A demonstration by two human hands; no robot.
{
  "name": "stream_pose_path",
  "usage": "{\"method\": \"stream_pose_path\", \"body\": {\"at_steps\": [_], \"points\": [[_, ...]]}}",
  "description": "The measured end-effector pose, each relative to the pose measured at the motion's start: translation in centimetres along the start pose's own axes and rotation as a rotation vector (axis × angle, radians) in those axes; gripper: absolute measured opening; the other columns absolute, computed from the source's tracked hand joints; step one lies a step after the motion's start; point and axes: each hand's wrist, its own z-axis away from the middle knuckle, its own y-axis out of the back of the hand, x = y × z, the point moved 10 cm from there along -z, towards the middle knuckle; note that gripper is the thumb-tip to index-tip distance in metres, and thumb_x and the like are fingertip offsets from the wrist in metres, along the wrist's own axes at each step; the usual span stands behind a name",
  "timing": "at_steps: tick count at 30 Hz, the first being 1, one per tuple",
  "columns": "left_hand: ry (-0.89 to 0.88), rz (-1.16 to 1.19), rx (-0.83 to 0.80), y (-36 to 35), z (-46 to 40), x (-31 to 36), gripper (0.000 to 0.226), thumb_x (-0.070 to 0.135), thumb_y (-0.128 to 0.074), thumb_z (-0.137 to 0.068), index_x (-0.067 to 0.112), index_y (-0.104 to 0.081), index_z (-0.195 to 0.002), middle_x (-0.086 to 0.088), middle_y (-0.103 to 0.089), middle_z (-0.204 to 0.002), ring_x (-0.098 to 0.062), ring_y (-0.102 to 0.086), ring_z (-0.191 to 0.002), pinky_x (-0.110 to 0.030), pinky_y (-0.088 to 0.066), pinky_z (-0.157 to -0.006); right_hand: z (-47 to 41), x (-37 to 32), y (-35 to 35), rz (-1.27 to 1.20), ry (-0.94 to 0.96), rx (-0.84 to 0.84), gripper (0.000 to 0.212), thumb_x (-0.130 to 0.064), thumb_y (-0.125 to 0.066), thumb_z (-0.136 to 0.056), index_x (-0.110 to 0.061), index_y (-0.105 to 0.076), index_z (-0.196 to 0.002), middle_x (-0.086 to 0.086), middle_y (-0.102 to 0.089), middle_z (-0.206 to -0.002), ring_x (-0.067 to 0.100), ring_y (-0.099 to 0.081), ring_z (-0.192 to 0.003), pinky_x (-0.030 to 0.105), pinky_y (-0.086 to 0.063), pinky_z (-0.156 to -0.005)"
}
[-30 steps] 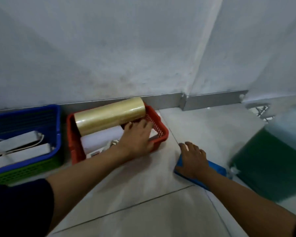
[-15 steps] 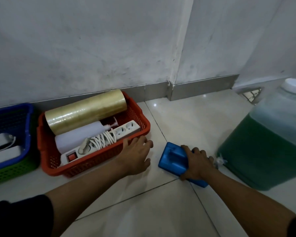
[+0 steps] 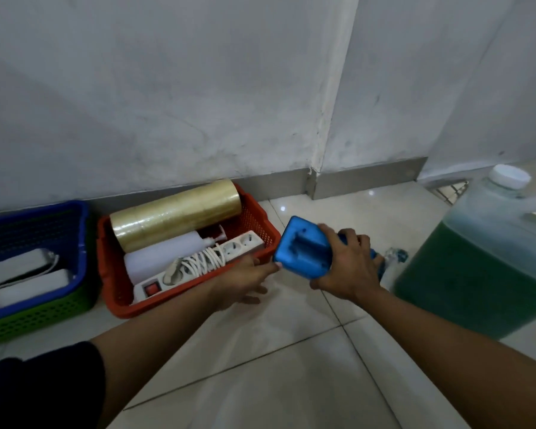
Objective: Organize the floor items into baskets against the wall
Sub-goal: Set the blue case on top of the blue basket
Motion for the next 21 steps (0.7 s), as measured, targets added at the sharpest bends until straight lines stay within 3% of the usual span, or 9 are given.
{"method": "stream_pose_path", "body": {"at_steps": [4,7,11,16,18,21], "points": [[-0.061,0.401,0.042,2.1,1.8,1.6,0.063,0.05,-0.068,-0.077,0.019,-0.051,-0.128,-0.012,-0.063,-0.123,-0.026,-0.064,-0.107,-0.04,-0.056,-0.085,0.4,-7.0,3.5,-0.058,0.147,0.104,0.109,-0.052,-0.074,-0.053,-0.044,-0.015,-0.145,0.0,-0.034,-0.139,0.026,-0.029,-0.126,0.052,-0.036,-0.095],[-0.231,0.656,0.228,7.0,4.4,2.9,0.054,0.038,-0.075,-0.076,0.014,-0.055,-0.121,-0.008,-0.069,-0.11,-0.022,-0.07,-0.09,-0.031,-0.06,-0.061,0.9,-13.2,5.2,-0.076,0.233,0.146,0.107,-0.057,-0.072,-0.054,-0.047,-0.015,-0.144,-0.002,-0.035,-0.139,0.026,-0.03,-0.126,0.052,-0.037,-0.096],[-0.391,0.657,0.421,15.0,8.7,3.5,0.052,0.034,-0.073,-0.079,0.005,-0.055,-0.119,-0.015,-0.068,-0.112,-0.026,-0.07,-0.091,-0.038,-0.062,-0.065,0.8,-20.4,6.1,-0.144,0.337,0.131,0.108,-0.059,-0.07,-0.055,-0.047,-0.011,-0.145,0.0,-0.034,-0.14,0.028,-0.031,-0.125,0.053,-0.043,-0.095],[-0.417,0.678,0.668,26.1,14.5,-0.4,0.046,0.04,-0.072,-0.078,0.007,-0.061,-0.106,-0.014,-0.07,-0.107,-0.027,-0.069,-0.094,-0.048,-0.059,-0.082,2.6,-30.9,5.6,-0.042,0.676,0.145,0.102,-0.058,-0.07,-0.063,-0.038,-0.018,-0.149,0.014,-0.027,-0.143,0.033,-0.029,-0.129,0.045,-0.036,-0.105],[-0.411,0.746,0.71,29.7,16.1,-2.4,0.038,0.04,-0.069,-0.08,0.009,-0.061,-0.1,-0.011,-0.069,-0.101,-0.026,-0.069,-0.094,-0.044,-0.061,-0.076,3.7,-34.6,4.9,0.066,0.764,0.216,0.1,-0.064,-0.065,-0.064,-0.033,-0.022,-0.149,0.022,-0.036,-0.138,0.038,-0.031,-0.131,0.048,-0.034,-0.109],[-0.398,0.834,0.811,34.5,18.4,-5.6,0.043,0.042,-0.067,-0.082,0.007,-0.06,-0.106,-0.012,-0.068,-0.102,-0.027,-0.068,-0.093,-0.039,-0.062,-0.064,4.6,-39.5,3.2,0.129,0.818,0.297,0.096,-0.077,-0.047,-0.062,-0.034,-0.029,-0.146,0.024,-0.052,-0.128,0.043,-0.045,-0.125,0.057,-0.032,-0.106]]}}
